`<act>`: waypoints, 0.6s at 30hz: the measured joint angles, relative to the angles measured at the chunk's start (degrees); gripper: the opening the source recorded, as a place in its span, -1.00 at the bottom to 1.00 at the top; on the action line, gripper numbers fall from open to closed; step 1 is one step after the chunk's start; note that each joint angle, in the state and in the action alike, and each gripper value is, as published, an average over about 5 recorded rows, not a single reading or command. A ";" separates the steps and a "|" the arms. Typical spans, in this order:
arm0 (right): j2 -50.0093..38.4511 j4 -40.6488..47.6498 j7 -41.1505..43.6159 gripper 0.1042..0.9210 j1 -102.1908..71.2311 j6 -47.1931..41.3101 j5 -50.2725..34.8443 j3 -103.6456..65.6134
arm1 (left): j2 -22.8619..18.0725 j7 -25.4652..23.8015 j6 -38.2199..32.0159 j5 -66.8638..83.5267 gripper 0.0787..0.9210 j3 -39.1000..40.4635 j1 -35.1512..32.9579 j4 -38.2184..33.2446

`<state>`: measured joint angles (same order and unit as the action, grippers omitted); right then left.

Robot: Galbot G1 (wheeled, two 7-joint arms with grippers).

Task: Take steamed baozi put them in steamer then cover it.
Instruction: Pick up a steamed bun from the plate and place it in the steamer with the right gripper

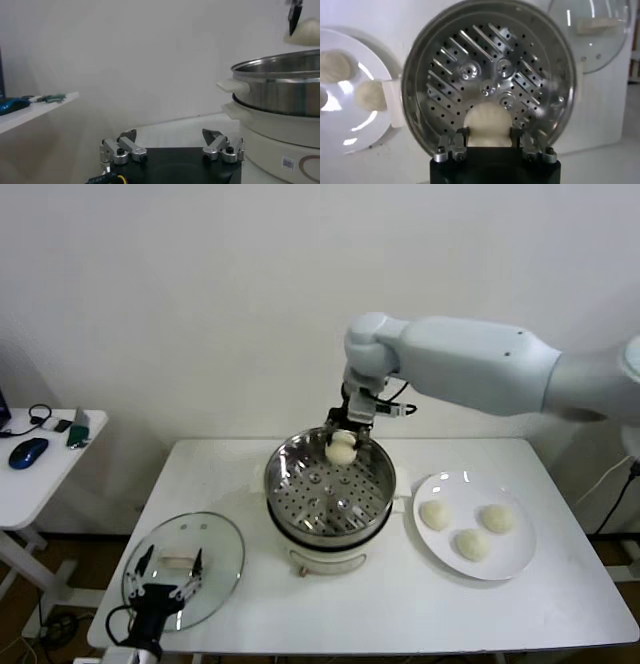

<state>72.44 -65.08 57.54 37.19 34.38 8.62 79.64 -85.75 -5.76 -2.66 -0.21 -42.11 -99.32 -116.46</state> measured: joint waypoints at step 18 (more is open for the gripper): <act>6.13 13.74 -5.10 0.34 -9.36 5.71 8.46 -5.66 | -0.08 0.17 -0.38 -0.18 0.77 -0.04 -0.71 0.28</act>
<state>78.56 -51.34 52.44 27.82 40.09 17.08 73.98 -85.83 -5.59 -3.04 -0.40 -42.15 -100.03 -116.18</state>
